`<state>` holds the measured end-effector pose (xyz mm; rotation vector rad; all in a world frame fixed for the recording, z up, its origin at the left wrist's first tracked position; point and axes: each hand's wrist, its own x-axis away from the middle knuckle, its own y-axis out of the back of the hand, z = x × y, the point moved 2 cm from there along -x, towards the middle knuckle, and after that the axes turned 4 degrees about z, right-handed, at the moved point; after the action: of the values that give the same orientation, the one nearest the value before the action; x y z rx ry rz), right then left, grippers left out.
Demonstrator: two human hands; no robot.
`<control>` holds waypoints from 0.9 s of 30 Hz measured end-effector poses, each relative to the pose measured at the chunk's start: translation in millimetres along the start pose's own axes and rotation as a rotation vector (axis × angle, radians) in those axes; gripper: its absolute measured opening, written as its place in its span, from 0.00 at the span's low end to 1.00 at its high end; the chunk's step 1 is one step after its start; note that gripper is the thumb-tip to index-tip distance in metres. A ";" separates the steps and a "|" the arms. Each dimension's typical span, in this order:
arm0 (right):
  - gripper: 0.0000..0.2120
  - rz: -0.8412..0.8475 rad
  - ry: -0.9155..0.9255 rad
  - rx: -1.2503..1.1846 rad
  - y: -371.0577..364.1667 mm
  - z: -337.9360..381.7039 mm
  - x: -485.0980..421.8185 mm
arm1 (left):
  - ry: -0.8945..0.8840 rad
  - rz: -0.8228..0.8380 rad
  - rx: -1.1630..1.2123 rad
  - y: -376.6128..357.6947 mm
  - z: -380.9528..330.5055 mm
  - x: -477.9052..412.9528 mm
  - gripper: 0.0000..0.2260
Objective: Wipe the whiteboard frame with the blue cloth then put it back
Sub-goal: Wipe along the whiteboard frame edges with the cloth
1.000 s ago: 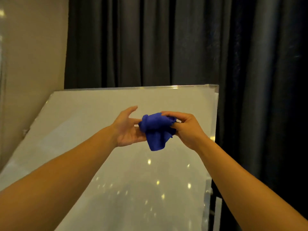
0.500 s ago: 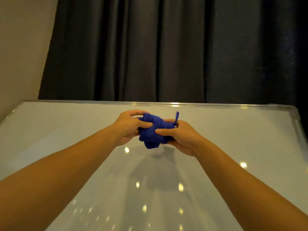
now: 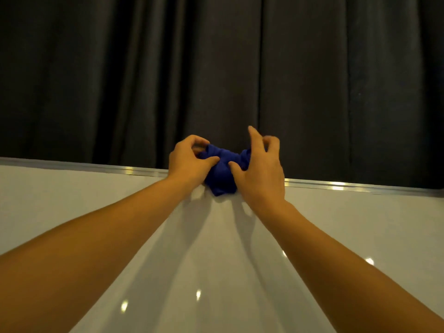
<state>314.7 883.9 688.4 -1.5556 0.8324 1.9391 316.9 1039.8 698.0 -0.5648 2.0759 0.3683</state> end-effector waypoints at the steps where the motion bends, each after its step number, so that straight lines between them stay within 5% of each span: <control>1: 0.33 -0.066 0.162 0.184 -4.8 7.8 5.7 | -0.048 -0.025 -0.005 1.3 4.1 1.2 0.15; 4: 0.25 0.013 0.438 0.318 -23.2 17.4 34.7 | -0.278 -0.051 -0.075 6.0 9.7 13.3 0.12; 7: 0.35 0.340 0.362 0.379 -40.8 5.0 56.3 | -0.337 -0.068 -0.229 11.6 23.6 25.5 0.13; 10: 0.40 0.421 0.327 0.483 -38.3 -20.8 47.6 | -0.282 0.001 -0.512 12.4 40.5 36.1 0.23; 15: 0.38 0.405 0.090 0.526 -16.8 -52.3 41.1 | -0.165 0.285 -0.988 7.8 66.6 46.1 0.48; 22: 0.35 0.482 0.250 0.377 -44.8 -18.0 34.6 | -0.147 0.339 -1.057 3.3 69.6 42.2 0.54; 27: 0.35 0.390 -0.032 0.526 23.1 -94.8 36.0 | -0.110 0.318 -1.045 2.6 70.8 45.1 0.52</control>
<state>353.3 799.3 641.9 -1.1013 1.5735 1.7771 344.6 1063.6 622.4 -0.7681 1.7412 1.6680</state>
